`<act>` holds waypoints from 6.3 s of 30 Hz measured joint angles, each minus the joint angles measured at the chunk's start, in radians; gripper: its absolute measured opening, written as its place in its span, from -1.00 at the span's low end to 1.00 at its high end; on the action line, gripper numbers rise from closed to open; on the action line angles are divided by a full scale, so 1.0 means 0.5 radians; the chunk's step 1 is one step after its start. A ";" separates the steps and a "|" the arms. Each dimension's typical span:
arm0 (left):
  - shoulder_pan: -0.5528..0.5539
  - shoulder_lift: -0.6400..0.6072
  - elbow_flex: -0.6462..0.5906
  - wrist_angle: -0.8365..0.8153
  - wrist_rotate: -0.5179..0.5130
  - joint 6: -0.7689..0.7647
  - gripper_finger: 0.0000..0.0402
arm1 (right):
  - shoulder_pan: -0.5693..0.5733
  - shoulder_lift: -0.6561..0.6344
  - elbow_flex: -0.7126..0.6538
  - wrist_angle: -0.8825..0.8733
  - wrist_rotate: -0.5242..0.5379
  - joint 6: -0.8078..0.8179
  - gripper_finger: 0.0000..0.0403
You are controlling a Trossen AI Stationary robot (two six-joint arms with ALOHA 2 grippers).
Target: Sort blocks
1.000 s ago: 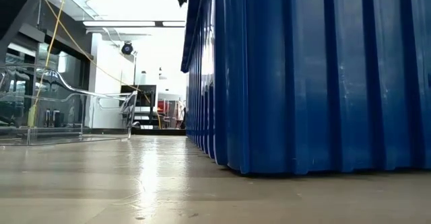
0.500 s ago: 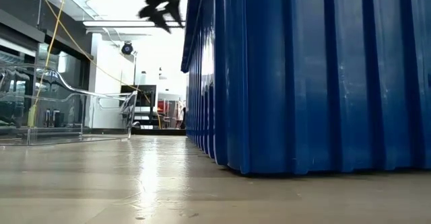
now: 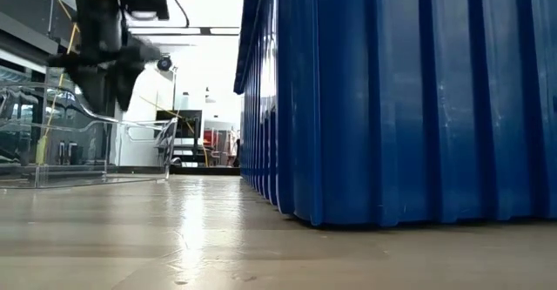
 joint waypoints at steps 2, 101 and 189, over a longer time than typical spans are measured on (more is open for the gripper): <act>-0.001 0.054 -0.081 0.002 -0.040 -0.083 0.20 | -0.014 0.000 0.000 0.006 -0.001 0.018 -1.00; -0.045 0.631 -0.245 0.804 0.102 -0.042 0.10 | -0.012 0.002 0.000 0.068 -0.122 0.173 -1.00; 0.241 2.728 2.963 2.947 0.370 1.337 0.13 | 0.083 -0.146 0.001 0.908 -0.187 -0.319 -1.00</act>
